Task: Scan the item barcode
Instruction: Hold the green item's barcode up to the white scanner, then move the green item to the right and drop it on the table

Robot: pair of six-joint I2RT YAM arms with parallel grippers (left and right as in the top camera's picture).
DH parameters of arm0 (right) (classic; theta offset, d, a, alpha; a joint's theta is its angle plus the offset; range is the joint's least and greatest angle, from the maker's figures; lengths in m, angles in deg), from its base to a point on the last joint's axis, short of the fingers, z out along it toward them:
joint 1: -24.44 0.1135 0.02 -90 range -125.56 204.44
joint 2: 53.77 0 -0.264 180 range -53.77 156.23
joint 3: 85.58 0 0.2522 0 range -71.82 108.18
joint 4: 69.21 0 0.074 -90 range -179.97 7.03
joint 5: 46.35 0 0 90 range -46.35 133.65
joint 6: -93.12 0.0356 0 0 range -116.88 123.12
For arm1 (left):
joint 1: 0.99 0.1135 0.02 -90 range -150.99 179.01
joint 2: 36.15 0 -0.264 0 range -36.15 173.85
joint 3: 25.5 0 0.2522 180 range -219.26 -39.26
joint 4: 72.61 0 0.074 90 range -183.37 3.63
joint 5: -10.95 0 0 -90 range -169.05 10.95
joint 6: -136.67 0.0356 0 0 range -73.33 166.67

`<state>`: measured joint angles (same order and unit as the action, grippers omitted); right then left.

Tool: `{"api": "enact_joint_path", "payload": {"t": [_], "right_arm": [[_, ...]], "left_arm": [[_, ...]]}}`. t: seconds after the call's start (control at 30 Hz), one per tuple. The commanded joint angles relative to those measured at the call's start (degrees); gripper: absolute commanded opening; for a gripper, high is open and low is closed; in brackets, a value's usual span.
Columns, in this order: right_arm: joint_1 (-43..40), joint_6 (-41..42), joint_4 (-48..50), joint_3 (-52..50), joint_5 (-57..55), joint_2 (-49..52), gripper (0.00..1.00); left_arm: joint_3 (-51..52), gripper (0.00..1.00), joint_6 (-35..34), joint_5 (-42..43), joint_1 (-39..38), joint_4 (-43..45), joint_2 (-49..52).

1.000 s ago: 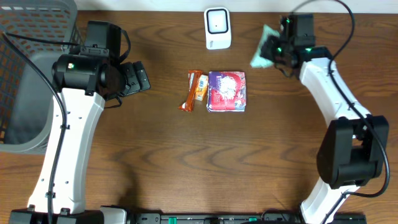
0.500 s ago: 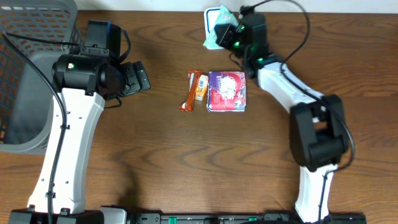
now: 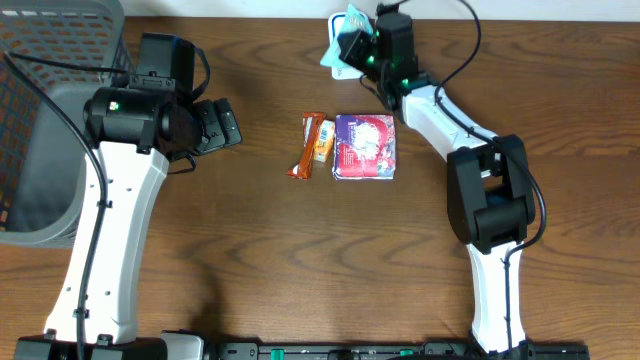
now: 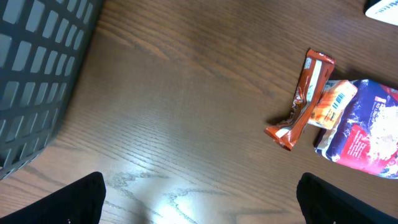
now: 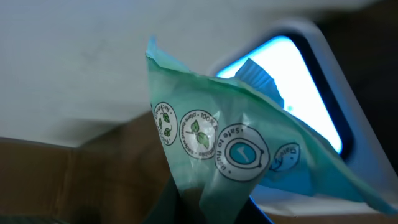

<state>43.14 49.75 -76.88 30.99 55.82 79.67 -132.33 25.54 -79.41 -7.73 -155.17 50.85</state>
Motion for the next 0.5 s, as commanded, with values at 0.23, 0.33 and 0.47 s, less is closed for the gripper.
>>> {"api": "enact_joint_path", "payload": {"t": [0.23, 0.33, 0.47], "right_arm": [[-10.34, -5.66, -24.39, 12.74, -0.66, -2.60, 0.01], [-17.03, -10.14, -36.13, 16.28, -0.70, -2.95, 0.01], [-27.04, -16.92, -48.78, 17.62, -2.01, -2.97, 0.02]], "left_arm": [[0.02, 0.98, 0.31, -0.55, 0.20, -0.15, -0.52], [0.02, 0.98, 0.31, -0.55, 0.20, -0.17, -0.52], [0.02, 0.98, 0.31, -0.55, 0.20, -0.15, -0.52]]}}
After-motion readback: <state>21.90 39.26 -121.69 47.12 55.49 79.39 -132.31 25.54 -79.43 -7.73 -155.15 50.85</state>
